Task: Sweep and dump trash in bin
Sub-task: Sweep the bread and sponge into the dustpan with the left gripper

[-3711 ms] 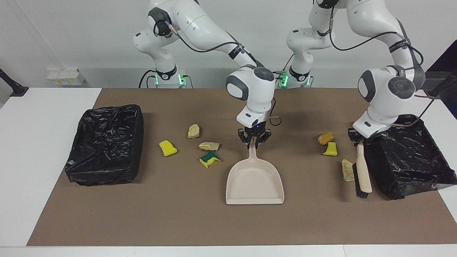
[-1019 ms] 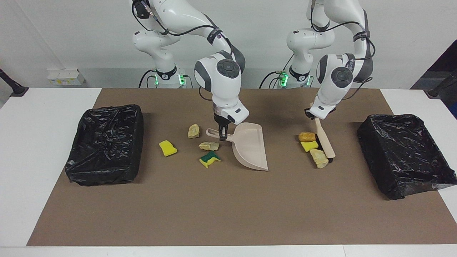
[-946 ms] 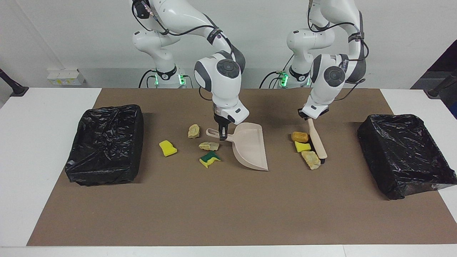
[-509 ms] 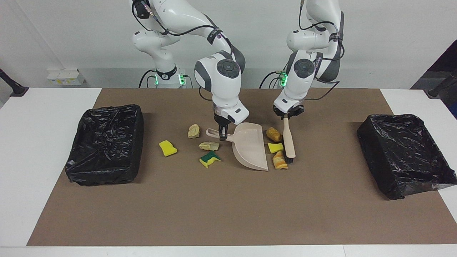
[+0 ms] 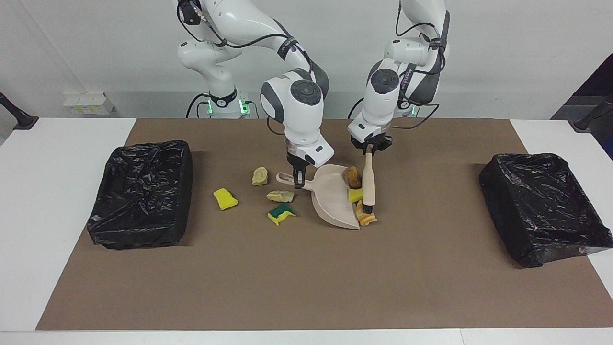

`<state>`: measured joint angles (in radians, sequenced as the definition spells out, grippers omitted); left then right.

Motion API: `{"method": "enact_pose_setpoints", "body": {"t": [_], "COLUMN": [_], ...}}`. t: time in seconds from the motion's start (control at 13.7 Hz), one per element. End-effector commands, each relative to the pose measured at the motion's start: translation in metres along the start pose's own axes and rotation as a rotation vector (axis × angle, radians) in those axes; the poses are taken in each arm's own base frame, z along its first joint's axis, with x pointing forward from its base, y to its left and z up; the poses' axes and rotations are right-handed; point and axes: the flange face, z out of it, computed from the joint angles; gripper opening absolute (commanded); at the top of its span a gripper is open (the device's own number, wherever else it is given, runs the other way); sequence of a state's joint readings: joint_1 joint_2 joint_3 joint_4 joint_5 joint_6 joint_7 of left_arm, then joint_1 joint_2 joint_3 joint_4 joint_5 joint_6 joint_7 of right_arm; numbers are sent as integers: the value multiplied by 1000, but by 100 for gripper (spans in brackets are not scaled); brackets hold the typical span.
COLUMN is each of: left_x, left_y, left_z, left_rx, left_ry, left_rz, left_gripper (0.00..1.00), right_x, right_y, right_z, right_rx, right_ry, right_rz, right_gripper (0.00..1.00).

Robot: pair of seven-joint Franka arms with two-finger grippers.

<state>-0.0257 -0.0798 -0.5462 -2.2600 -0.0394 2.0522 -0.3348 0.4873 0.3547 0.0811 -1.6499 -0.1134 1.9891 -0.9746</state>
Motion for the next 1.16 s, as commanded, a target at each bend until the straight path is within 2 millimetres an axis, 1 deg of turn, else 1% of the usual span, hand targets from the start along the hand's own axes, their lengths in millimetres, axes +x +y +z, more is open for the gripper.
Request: {"method": "enact_pose_setpoints", "body": {"t": [0.0, 0.07, 0.15, 0.22, 0.36, 0.44, 0.51, 0.58, 0.65, 0.73, 0.87, 1.02, 1.09], "left_x": [4, 9, 15, 16, 23, 24, 32, 43, 52, 54, 52, 45, 42], "left_y": [0, -4, -5, -10, -38, -45, -58, -65, -65, -66, -59, -44, -39], "left_z": [-23, -42, -53, -50, -44, -36, -27, -15, -4, 4, 6, 17, 19], "left_rx": [27, 72, 73, 62, 26, 21, 7, -17, -36, -43, -37, -31, -27], "left_ry": [-2, 38, 38, 30, -1, -13, -20, -9, -5, -21, -32, -55, -62], "left_rz": [-16, 11, -3, -9, -62, -64, -90, -102, -105, -103, -89, -57, -40], "left_gripper": [0, 0, 0, 0, 0, 0, 0, 0, 0, 0, 0, 0, 0], "right_x": [-1, 0, 0, 0, -2, -1, -5, -10, -9, -7, -9, -9, -8], "right_y": [-2, -2, -2, -3, -3, -5, -6, -6, -8, -10, -10, -11, -12], "right_z": [1, 1, 2, 3, 11, 13, 18, 27, 34, 39, 42, 42, 42], "right_rx": [3, 2, 2, 2, -7, -14, -17, -38, -69, -82, -77, -75, -72], "right_ry": [21, 23, 23, 23, 30, 35, 38, 52, 78, 106, 116, 115, 114], "right_rz": [22, 21, 21, 18, 9, 15, 9, 14, 20, 25, 20, 10, 14], "right_gripper": [0, 0, 0, 0, 0, 0, 0, 0, 0, 0, 0, 0, 0]}}
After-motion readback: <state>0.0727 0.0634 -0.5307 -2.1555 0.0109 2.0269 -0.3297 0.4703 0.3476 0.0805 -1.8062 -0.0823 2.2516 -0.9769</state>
